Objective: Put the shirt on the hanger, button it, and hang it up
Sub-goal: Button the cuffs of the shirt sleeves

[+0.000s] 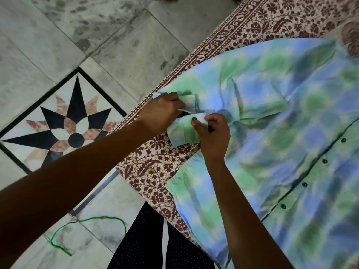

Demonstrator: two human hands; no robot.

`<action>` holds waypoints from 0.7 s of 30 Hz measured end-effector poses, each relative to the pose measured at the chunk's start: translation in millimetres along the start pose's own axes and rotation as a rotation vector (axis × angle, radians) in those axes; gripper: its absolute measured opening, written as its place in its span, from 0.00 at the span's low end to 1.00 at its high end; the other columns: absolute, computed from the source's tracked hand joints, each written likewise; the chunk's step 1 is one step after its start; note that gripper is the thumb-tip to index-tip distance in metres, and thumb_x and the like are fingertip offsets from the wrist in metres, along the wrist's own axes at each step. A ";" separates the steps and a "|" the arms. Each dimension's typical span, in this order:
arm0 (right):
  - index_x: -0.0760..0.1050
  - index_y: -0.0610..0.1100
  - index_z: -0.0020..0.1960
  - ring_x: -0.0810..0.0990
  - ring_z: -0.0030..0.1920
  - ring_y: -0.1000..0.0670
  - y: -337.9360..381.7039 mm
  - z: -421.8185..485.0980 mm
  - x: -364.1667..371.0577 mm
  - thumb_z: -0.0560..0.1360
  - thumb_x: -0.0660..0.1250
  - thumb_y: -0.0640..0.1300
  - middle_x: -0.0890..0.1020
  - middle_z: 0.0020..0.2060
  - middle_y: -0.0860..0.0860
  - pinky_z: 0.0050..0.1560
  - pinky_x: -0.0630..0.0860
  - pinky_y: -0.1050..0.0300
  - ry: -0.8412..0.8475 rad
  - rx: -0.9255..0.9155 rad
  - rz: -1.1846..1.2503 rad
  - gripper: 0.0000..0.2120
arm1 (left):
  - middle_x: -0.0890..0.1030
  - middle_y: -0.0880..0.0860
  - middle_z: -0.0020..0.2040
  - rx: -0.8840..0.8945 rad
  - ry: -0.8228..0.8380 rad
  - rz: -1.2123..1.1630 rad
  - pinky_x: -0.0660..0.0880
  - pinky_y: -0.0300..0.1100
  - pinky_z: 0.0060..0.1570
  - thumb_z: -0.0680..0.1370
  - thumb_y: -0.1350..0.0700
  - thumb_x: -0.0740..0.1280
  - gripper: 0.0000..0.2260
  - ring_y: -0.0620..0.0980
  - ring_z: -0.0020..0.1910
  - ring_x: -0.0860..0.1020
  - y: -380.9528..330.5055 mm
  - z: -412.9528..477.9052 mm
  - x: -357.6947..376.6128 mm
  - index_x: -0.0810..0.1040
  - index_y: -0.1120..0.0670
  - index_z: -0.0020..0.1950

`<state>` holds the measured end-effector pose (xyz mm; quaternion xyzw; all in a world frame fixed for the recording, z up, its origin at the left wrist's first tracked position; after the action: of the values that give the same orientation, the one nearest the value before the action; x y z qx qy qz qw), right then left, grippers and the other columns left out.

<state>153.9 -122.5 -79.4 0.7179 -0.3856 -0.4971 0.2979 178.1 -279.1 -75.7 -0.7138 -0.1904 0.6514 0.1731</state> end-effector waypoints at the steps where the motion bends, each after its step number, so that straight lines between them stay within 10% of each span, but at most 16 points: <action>1: 0.72 0.48 0.39 0.73 0.31 0.61 2.2 1.7 0.6 0.67 0.76 0.42 0.76 0.31 0.57 0.33 0.67 0.70 0.003 -0.029 0.019 0.12 | 0.79 0.59 0.49 -0.039 -0.010 -0.059 0.77 0.52 0.42 0.77 0.55 0.62 0.11 0.60 0.46 0.79 -0.1 0.2 -0.3 0.81 0.56 0.53; 7: 0.81 0.41 0.52 0.80 0.53 0.53 10.3 14.5 11.2 0.70 0.69 0.31 0.83 0.50 0.49 0.54 0.76 0.63 0.355 -0.120 -0.012 0.13 | 0.75 0.55 0.38 -0.370 0.004 -0.521 0.66 0.43 0.40 0.77 0.54 0.64 0.09 0.51 0.39 0.72 7.6 2.0 5.0 0.79 0.59 0.45; 21: 0.80 0.37 0.42 0.77 0.50 0.50 27.3 14.9 6.3 0.70 0.71 0.36 0.79 0.47 0.48 0.51 0.73 0.65 0.063 -0.596 -0.093 0.02 | 0.74 0.53 0.32 -0.497 0.008 -0.811 0.67 0.40 0.34 0.78 0.55 0.64 0.10 0.46 0.33 0.70 6.9 2.4 -4.5 0.80 0.59 0.43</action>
<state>134.1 -142.9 -65.2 0.6308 -0.1800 -0.5792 0.4840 175.6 -287.3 -75.4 -0.6042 -0.6032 0.4631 0.2381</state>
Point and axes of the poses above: each hand's wrist, its own z-axis towards the middle knuckle, its own x-axis out of the palm, y = z × x, the point moved 2 cm from there along z, towards the middle knuckle
